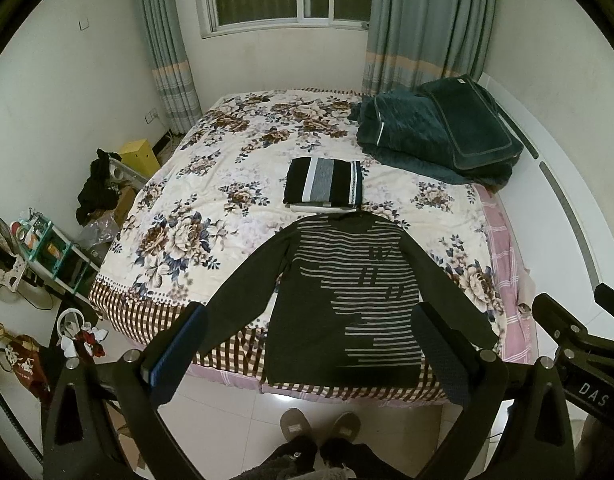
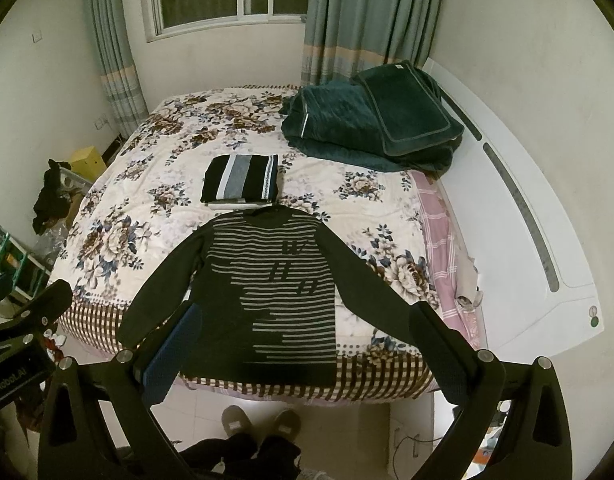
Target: Fold small clothes
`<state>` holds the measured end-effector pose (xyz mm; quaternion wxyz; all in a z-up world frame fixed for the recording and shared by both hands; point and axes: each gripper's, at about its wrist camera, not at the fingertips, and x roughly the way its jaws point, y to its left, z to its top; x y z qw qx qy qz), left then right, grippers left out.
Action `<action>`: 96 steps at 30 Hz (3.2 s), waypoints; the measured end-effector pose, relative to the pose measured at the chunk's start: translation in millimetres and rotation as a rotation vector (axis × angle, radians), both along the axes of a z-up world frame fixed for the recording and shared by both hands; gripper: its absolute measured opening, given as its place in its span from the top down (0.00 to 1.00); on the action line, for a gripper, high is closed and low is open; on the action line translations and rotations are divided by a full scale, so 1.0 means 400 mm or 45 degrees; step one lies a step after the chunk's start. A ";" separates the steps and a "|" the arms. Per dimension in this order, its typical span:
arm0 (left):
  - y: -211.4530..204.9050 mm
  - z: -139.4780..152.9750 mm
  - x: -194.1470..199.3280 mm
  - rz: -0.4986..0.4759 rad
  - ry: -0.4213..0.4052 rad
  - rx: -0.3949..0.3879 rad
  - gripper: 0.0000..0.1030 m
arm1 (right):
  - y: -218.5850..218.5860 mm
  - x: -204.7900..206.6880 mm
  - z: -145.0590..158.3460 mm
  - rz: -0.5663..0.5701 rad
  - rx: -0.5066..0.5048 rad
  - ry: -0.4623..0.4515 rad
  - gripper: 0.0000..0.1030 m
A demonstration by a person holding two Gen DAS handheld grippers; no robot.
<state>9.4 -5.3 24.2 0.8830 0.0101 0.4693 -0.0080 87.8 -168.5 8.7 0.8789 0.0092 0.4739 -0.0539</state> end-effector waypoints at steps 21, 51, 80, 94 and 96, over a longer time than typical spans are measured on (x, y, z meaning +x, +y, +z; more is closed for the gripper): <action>-0.023 0.028 0.030 -0.006 -0.005 -0.009 0.00 | 0.016 0.033 0.077 0.003 0.002 -0.011 0.00; -0.097 -0.610 0.441 0.103 0.121 0.352 0.00 | -0.799 0.052 -0.847 -1.060 0.511 0.433 0.52; -0.553 -1.102 0.696 -0.028 0.384 0.544 0.00 | -1.332 0.271 -1.486 -1.111 0.405 0.408 0.94; -0.577 -1.323 0.687 -0.039 0.473 0.400 0.00 | -1.436 0.243 -1.543 -1.312 0.794 0.358 0.51; -0.562 -1.367 0.674 -0.037 0.512 0.395 0.00 | -1.403 0.217 -1.598 -1.325 0.963 0.328 0.51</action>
